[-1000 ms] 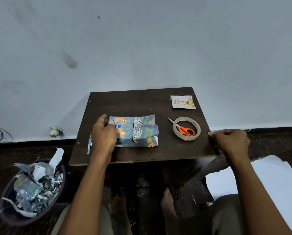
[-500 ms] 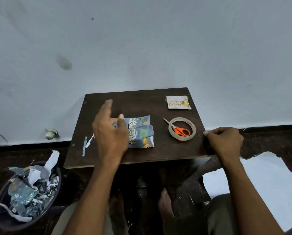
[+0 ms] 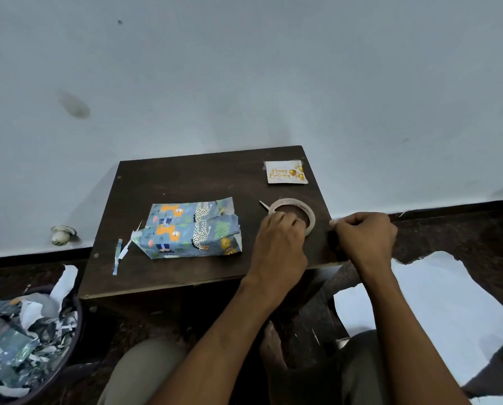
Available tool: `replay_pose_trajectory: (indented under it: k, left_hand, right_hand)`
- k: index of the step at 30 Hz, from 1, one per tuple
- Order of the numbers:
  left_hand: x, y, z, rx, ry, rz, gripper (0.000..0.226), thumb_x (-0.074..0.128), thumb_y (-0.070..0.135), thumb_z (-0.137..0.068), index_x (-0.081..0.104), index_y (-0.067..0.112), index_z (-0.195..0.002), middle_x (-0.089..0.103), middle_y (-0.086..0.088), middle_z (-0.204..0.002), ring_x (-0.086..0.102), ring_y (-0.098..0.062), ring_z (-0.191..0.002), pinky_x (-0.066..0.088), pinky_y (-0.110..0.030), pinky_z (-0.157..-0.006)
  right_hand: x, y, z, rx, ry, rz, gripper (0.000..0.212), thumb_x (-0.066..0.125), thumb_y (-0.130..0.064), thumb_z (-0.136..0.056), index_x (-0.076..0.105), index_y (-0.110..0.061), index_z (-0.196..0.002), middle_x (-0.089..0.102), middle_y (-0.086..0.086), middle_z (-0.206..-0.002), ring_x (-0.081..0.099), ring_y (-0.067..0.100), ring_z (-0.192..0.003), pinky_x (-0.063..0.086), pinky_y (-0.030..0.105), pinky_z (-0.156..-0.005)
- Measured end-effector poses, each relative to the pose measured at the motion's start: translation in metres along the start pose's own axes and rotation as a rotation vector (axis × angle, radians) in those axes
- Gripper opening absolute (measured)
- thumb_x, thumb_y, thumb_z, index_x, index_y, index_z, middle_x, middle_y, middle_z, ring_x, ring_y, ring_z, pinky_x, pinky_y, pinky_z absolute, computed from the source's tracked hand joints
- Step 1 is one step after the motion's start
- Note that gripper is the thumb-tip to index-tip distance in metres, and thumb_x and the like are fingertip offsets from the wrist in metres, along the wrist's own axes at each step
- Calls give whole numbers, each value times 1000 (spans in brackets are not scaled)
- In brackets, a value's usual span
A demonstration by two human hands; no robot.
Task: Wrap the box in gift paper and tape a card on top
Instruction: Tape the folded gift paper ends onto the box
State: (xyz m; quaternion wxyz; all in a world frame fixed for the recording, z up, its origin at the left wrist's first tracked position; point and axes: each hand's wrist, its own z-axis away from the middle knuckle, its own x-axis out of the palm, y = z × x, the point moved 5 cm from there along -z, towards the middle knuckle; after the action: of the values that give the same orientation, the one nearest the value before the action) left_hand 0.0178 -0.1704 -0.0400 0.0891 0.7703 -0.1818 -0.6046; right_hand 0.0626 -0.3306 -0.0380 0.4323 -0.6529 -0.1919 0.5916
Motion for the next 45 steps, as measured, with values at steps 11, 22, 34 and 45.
replay_pose_trajectory:
  k: [11,22,34,45]
  left_hand:
    - [-5,-6,-10,-55,131,52,12,70,-1,-76,71,9,-83,64,-4,-93,60,-25,-94,46,-36,-91]
    - [-67,-1,8,-28,319,364,12,62,19,-87,61,12,-77,64,3,-73,57,-16,-66,47,-40,-59]
    - [-98,-28,48,-381,111,672,52,52,34,-103,64,4,-63,59,2,-52,54,-8,-49,42,-28,-51]
    - [-90,-44,77,-457,-175,942,22,64,24,-95,50,26,-111,64,-3,-111,66,-39,-56,55,-46,-45]
  right_hand:
    - [-12,2,-6,2,-119,-474,14,80,-9,-81,75,-9,-68,73,6,-67,64,15,-58,51,26,-54]
    - [1,-12,2,74,-323,-687,18,76,-5,-84,72,-8,-67,67,4,-59,55,12,-50,37,21,-42]
    - [24,-47,27,-120,-606,-450,11,77,-6,-86,74,4,-84,74,7,-69,65,12,-56,46,21,-41]
    - [34,-89,59,-519,-754,-316,14,82,-16,-85,75,-8,-76,71,3,-69,62,13,-62,54,31,-56]
